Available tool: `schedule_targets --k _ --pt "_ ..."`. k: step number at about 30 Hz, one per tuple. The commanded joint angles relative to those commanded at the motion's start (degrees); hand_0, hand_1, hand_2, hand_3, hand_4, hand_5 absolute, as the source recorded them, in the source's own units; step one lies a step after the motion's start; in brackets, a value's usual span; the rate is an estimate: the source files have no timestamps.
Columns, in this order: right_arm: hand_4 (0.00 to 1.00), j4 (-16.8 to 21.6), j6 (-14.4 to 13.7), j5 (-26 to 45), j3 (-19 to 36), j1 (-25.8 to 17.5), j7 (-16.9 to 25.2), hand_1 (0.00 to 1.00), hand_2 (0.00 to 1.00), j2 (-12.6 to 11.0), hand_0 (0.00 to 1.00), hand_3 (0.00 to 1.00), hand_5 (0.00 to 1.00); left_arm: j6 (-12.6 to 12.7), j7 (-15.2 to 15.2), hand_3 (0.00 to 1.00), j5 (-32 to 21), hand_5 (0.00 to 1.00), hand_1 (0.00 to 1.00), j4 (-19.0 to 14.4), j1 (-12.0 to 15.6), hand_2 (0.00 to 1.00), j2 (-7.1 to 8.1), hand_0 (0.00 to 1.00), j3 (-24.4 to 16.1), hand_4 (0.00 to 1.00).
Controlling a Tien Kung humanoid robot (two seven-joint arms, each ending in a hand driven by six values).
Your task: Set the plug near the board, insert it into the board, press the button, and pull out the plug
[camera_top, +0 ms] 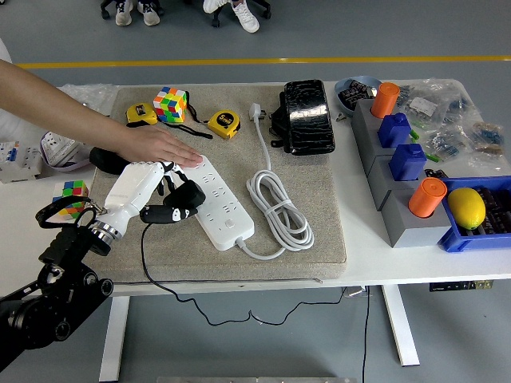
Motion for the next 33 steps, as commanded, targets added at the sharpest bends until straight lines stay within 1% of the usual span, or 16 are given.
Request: schedule_targets --k 12,13,16,17,18,23,24,27,29,30,33 --pt "0.820 0.09 -0.01 -0.33 0.24 -0.04 0.04 0.590 0.540 0.01 0.549 0.504 0.370 -0.03 -0.29 0.520 2.38 0.009 0.281 0.02 0.11 0.332 0.27 0.181 -0.01 0.871" --pt "0.820 0.08 -0.01 -0.34 0.22 0.01 0.04 0.589 0.540 0.02 0.549 0.504 0.370 -0.01 -0.28 0.524 2.45 0.015 0.309 0.02 0.08 0.359 0.28 0.195 -0.05 0.887" --pt "0.820 0.14 -0.02 -0.51 0.48 0.07 0.06 0.589 0.540 0.06 0.549 0.504 0.370 -0.01 -0.09 0.524 2.68 0.015 0.309 -0.03 0.06 0.359 0.36 0.195 0.04 0.887" --pt "0.820 0.17 -0.02 -0.59 0.55 0.09 0.06 0.589 0.540 0.06 0.549 0.504 0.370 -0.05 0.09 0.524 2.83 0.015 0.309 -0.02 0.08 0.359 0.37 0.195 0.00 0.887" --pt "0.820 0.21 -0.02 -0.71 0.65 0.10 0.05 0.589 0.540 0.06 0.549 0.504 0.369 -0.12 0.25 0.521 2.91 0.054 0.334 -0.01 0.10 0.390 0.39 0.200 -0.03 0.949" --pt "0.820 0.34 -0.03 -1.16 1.14 0.08 0.06 0.589 0.540 0.04 0.549 0.504 0.369 -1.72 2.16 0.521 3.07 0.054 0.334 -0.09 0.37 0.390 0.47 0.200 -0.53 0.949" --pt "0.820 0.34 -0.02 -1.20 1.15 0.07 0.06 0.588 0.540 0.04 0.549 0.504 0.369 -2.31 2.54 0.556 2.95 0.323 0.532 -0.15 0.45 0.526 0.47 0.320 -0.69 0.998" --pt "0.820 0.32 -0.02 -1.17 1.12 0.07 0.06 0.588 0.540 0.07 0.549 0.504 0.369 -3.16 3.11 0.556 2.74 0.323 0.532 -0.24 0.60 0.526 0.50 0.320 -0.81 0.998" --pt "0.820 0.33 -0.02 -1.21 1.18 0.05 0.08 0.588 0.540 0.08 0.549 0.504 0.369 -3.27 3.04 0.556 2.55 0.323 0.532 -0.22 0.66 0.526 0.53 0.320 -0.70 0.998" --pt "0.821 0.32 0.00 -1.18 1.13 0.05 0.07 0.588 0.540 0.08 0.550 0.505 0.366 -3.27 2.92 0.656 2.48 0.414 0.621 -0.20 0.73 0.610 0.52 0.436 -0.71 0.998" --pt "0.821 0.35 0.00 -1.25 1.17 0.00 0.09 0.588 0.540 0.08 0.550 0.505 0.366 -3.51 3.01 0.656 2.32 0.414 0.621 -0.31 0.95 0.610 0.51 0.436 -0.86 0.998"
